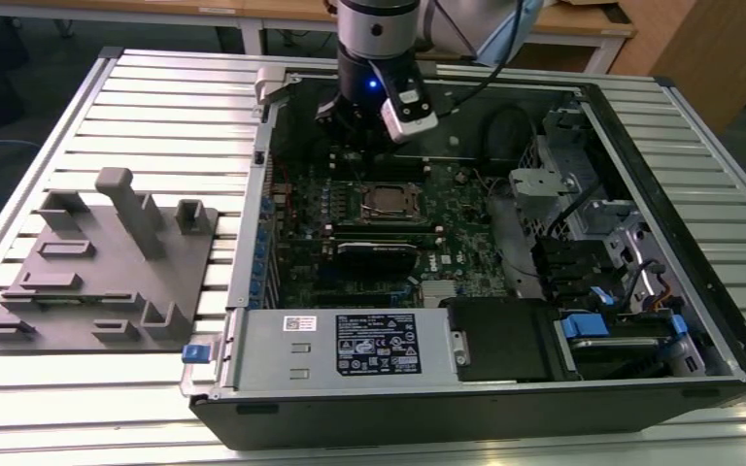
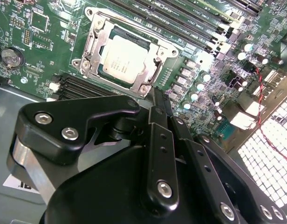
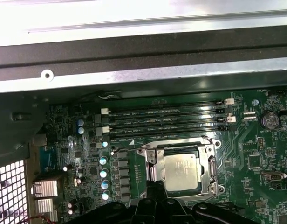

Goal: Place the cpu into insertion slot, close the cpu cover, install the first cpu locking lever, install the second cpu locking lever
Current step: 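Install the first cpu locking lever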

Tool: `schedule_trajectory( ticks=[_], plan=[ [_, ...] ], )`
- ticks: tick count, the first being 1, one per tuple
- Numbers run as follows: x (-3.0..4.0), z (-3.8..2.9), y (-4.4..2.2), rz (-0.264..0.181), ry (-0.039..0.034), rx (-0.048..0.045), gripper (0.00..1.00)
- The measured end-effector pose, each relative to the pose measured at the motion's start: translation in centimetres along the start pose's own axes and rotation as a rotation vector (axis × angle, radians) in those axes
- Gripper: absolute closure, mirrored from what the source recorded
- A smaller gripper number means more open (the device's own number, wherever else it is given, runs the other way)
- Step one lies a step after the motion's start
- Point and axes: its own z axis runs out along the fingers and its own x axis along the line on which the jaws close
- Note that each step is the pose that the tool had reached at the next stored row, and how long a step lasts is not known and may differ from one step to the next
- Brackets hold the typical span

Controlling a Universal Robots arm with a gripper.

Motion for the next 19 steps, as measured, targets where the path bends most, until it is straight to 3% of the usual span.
schedule_trajectory(
  ticks=[9,19],
  plan=[
    [0.95,0.28,-0.10,0.000,0.0000,0.0000,0.90],
    [2.57,0.33,-0.27,0.000,0.0000,-0.0001,0.90]
  ],
)
